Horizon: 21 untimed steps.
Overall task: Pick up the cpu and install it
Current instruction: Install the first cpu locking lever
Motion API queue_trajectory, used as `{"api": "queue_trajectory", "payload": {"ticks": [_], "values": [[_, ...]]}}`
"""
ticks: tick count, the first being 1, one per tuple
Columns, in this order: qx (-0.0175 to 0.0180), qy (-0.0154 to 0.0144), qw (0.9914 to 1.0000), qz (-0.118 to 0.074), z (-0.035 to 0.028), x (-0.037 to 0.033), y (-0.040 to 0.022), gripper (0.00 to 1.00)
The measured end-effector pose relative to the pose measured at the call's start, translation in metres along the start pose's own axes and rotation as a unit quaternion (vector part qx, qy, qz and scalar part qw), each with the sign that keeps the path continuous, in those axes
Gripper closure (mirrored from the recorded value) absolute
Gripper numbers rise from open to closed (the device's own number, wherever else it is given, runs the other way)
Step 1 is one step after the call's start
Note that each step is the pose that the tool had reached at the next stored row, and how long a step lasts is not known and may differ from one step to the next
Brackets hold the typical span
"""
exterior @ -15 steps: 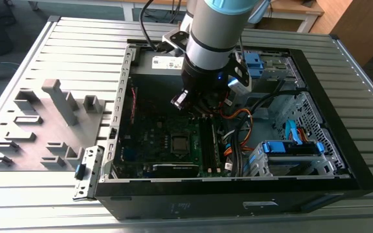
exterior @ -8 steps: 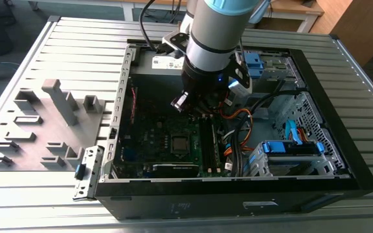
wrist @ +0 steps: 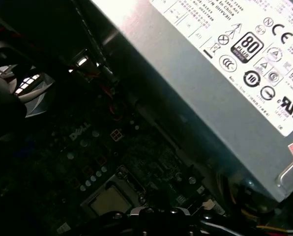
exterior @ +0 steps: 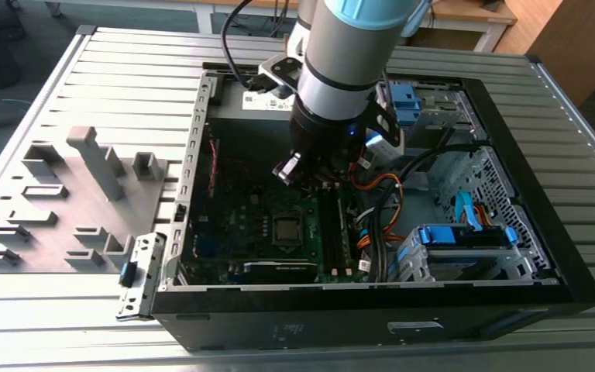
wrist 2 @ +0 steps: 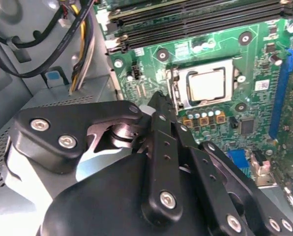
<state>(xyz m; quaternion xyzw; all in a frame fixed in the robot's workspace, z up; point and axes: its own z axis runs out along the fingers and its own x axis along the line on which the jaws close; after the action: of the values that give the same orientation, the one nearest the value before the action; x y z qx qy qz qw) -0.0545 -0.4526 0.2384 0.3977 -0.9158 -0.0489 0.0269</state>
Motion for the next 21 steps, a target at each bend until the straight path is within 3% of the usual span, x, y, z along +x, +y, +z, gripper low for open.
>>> {"api": "queue_trajectory", "payload": {"ticks": [9,16,21], "values": [[0.0009,0.001,1.0,0.0,-0.0009,0.0093,-0.0087,0.89],[0.0009,0.001,1.0,0.0,-0.0007,0.0124,-0.0115,0.89],[0.0012,0.0036,0.99972,-0.023,0.0002,0.0125,-0.0118,0.89]]}}
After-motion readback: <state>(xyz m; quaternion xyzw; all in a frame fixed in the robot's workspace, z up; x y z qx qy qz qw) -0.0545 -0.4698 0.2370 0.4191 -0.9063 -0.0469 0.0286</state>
